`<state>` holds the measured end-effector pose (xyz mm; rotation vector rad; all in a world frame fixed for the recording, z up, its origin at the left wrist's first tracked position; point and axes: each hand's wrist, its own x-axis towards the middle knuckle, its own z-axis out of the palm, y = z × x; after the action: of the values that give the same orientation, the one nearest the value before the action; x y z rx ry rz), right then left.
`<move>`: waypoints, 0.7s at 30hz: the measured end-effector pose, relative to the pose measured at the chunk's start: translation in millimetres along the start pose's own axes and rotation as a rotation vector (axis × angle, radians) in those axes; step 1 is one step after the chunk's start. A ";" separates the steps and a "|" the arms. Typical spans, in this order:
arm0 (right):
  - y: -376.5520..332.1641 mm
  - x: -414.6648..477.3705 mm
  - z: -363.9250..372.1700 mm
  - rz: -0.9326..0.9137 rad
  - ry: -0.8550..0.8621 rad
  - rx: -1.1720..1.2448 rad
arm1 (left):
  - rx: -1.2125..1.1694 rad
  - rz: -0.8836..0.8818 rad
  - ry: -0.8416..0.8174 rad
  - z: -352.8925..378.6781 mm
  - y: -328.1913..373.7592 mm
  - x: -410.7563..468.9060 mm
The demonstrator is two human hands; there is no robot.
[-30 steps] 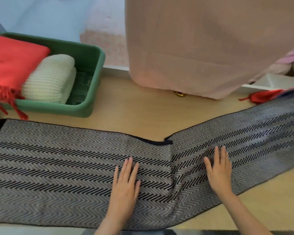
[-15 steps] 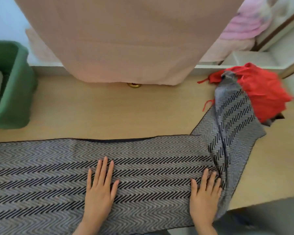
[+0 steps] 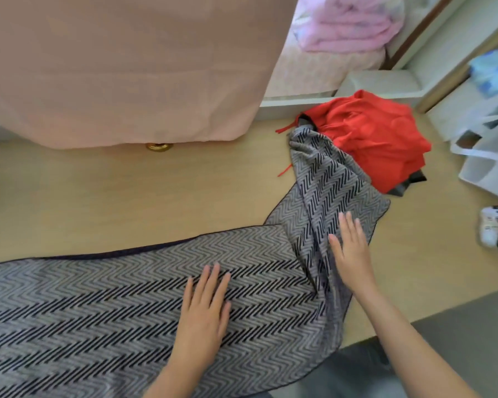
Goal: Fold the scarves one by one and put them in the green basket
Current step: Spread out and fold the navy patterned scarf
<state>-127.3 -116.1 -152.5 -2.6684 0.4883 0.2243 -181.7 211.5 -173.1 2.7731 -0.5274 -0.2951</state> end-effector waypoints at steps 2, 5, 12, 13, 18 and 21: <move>17.4 12.6 -2.5 0.008 -0.093 -0.133 | 0.012 0.046 -0.045 7.8 34.5 19.9; 46.3 3.9 -1.4 0.023 -0.052 -0.231 | 0.064 0.059 -0.099 21.5 61.6 37.4; 109.0 -70.9 3.2 0.322 0.115 -0.205 | 0.116 0.060 -0.091 28.2 58.8 36.9; 113.9 -79.4 5.2 0.349 0.124 -0.212 | 0.119 0.059 -0.096 27.7 59.4 37.4; 114.0 -93.2 -9.1 0.402 0.204 -0.184 | 0.048 -0.092 -0.069 17.8 84.4 54.6; 97.8 -84.9 -35.7 0.255 0.339 -0.005 | 0.021 -0.076 -0.064 17.7 113.8 72.0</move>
<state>-239.2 -188.9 -137.3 -2.6524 0.9350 -0.1591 -157.5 78.3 -162.5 2.8162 -0.4432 -0.3988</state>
